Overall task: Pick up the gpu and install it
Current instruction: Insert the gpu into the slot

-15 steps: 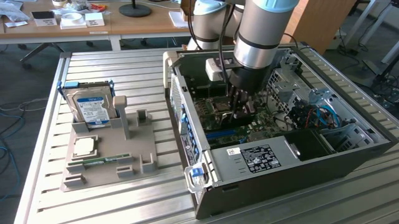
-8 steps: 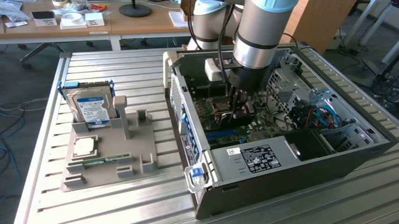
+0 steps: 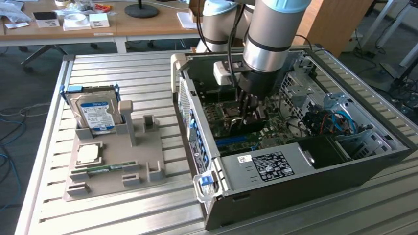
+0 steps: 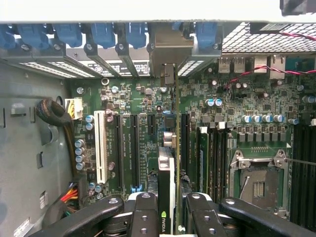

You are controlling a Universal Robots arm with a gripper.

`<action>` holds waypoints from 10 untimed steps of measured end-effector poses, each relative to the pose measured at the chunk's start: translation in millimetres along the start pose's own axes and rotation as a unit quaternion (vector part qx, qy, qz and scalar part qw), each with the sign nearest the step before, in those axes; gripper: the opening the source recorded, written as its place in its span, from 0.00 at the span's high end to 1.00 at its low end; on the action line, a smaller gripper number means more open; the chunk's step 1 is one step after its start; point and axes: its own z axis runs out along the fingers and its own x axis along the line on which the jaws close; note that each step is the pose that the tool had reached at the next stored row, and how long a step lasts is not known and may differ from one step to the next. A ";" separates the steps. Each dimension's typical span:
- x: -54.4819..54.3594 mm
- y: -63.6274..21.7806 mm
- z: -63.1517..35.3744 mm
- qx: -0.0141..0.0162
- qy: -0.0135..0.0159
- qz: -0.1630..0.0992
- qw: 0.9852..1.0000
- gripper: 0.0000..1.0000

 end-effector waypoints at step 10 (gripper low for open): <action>0.2 0.7 5.9 0.000 0.000 0.000 1.000 0.73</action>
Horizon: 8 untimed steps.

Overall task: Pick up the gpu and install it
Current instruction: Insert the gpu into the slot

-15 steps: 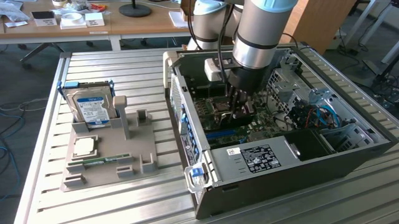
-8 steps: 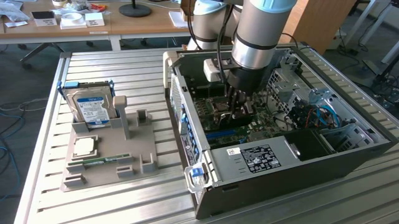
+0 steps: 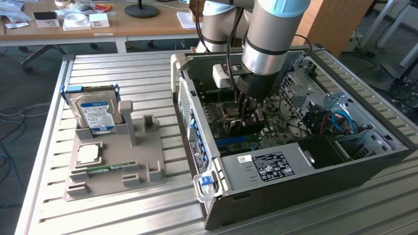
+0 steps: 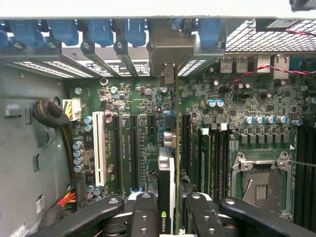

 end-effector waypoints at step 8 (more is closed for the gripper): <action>-0.1 -0.7 0.2 -0.002 0.000 0.000 1.000 0.73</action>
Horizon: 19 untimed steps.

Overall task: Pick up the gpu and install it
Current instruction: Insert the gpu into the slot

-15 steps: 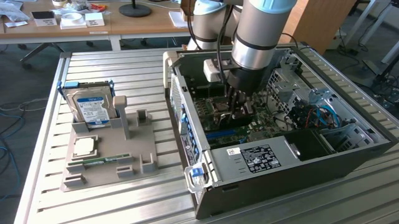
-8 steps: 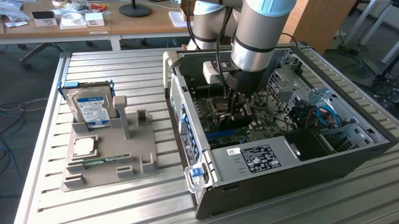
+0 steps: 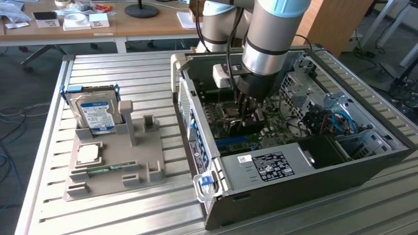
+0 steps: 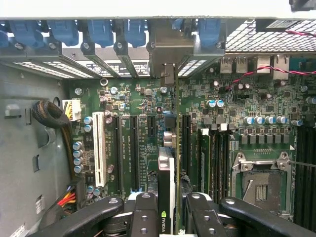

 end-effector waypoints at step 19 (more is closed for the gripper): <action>0.1 -0.1 3.1 -0.002 0.000 0.000 1.000 0.73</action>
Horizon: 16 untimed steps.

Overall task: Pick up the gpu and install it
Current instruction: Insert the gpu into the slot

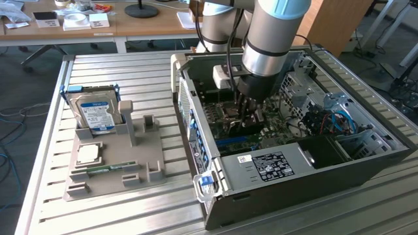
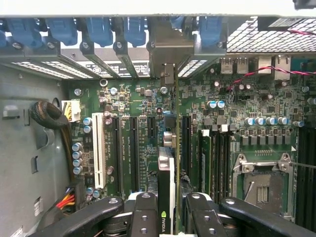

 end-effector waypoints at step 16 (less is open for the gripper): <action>0.1 0.2 5.7 0.000 0.000 0.001 1.000 0.73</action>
